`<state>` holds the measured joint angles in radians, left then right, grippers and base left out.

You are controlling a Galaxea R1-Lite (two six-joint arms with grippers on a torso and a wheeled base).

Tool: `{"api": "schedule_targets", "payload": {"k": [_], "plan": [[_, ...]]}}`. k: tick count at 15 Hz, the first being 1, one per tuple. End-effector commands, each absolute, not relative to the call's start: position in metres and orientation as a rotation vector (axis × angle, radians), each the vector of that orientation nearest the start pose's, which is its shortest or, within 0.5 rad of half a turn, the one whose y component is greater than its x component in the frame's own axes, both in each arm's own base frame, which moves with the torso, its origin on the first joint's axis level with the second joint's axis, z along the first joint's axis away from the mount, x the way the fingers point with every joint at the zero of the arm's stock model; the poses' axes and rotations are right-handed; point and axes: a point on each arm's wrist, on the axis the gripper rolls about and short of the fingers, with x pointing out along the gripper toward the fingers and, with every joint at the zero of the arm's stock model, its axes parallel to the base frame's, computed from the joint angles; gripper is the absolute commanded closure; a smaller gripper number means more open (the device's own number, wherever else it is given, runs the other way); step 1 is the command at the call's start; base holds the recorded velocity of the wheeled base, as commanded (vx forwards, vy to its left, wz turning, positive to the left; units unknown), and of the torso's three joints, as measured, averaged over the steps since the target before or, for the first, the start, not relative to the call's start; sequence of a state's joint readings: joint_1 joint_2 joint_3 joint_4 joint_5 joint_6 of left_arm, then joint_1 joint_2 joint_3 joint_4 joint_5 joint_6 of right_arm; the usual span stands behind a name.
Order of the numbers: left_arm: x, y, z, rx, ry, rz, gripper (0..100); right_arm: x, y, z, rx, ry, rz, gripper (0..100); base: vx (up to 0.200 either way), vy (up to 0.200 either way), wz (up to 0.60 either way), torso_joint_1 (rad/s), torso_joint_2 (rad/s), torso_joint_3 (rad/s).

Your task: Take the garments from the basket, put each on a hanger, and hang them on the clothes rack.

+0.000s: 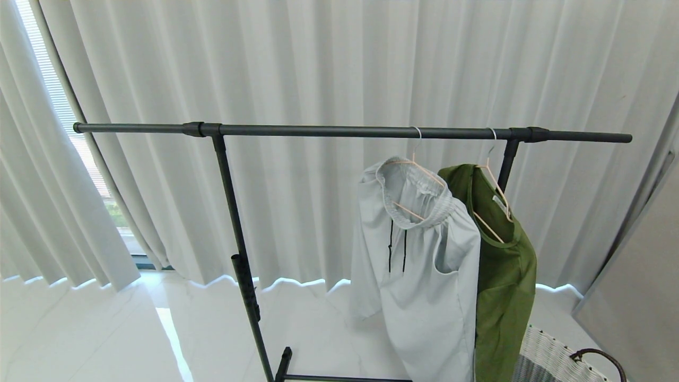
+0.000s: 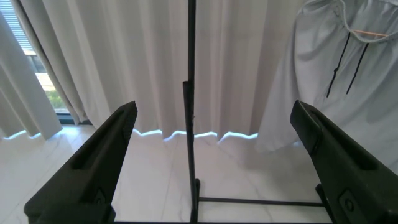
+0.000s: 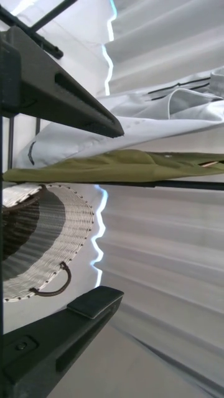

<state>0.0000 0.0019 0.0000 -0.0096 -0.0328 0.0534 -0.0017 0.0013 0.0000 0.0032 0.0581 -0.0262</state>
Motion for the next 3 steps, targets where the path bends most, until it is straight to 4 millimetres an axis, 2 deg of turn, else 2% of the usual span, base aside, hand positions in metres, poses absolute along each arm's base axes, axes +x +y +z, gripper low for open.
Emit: {"api": "schedule_targets", "payload": {"k": [1, 3], "plan": [[-0.0227, -0.0007, 0.0765, 0.054, -0.009, -0.032, 0, -0.0228, 0.0013, 0.0752, -0.029, 0.002, 0.057, 0, 0.0, 0.0, 0.0, 0.0, 0.0, 0.0], [-0.0227, -0.0008, 0.0766, 0.054, -0.01, -0.033, 0, -0.0228, 0.0013, 0.075, -0.026, 0.004, 0.057, 0, 0.0, 0.0, 0.0, 0.0, 0.0, 0.0]]}}
